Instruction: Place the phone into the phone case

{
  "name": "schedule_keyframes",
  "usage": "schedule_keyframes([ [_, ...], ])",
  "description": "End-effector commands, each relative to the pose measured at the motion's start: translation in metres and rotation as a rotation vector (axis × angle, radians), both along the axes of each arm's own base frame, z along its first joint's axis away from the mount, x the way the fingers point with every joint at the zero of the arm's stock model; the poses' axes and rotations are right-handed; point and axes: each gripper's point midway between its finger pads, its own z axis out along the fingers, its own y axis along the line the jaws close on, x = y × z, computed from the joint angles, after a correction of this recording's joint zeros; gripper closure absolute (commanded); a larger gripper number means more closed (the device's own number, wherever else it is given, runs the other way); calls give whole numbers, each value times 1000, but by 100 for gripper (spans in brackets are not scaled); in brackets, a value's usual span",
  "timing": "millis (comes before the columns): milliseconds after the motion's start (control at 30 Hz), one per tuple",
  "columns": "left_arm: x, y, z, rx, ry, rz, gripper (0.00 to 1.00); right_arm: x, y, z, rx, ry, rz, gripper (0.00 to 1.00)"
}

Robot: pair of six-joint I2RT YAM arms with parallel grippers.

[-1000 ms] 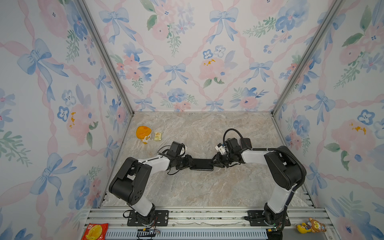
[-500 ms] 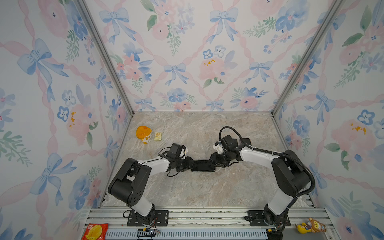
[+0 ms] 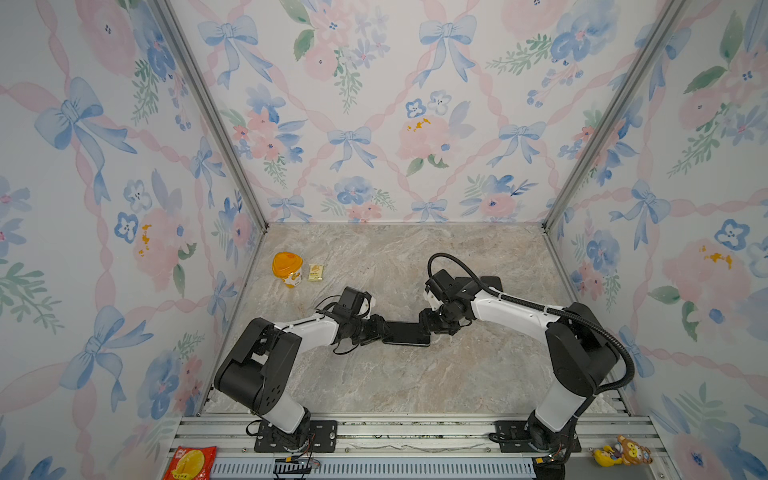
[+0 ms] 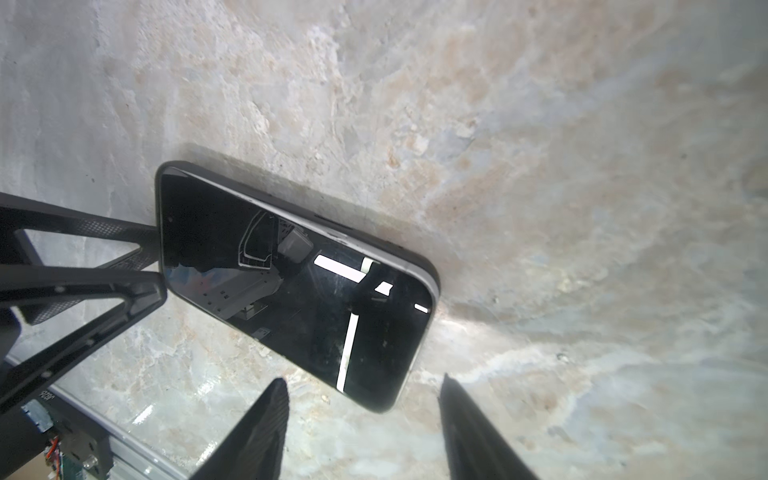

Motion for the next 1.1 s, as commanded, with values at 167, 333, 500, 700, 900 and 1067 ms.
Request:
schedule_keyframes([
  [167, -4, 5, -4, 56, 3, -36, 50, -6, -18, -9, -100, -44, -30, 52],
  [333, 3, 0, -8, 70, -1, -50, 51, -7, -14, -15, -71, -45, -44, 58],
  [500, 12, -2, -6, 88, -15, -56, 54, -8, -9, -19, -42, -33, -46, 60],
  [700, 13, -3, -5, 90, -15, -63, 56, -10, 3, -26, 27, 8, -51, 66],
  [900, 12, -3, -6, 90, -10, -65, 58, -11, 5, -27, 27, 11, -44, 75],
  [1067, 12, -6, -8, 89, -4, -72, 59, -14, 12, -30, 40, 22, -33, 79],
])
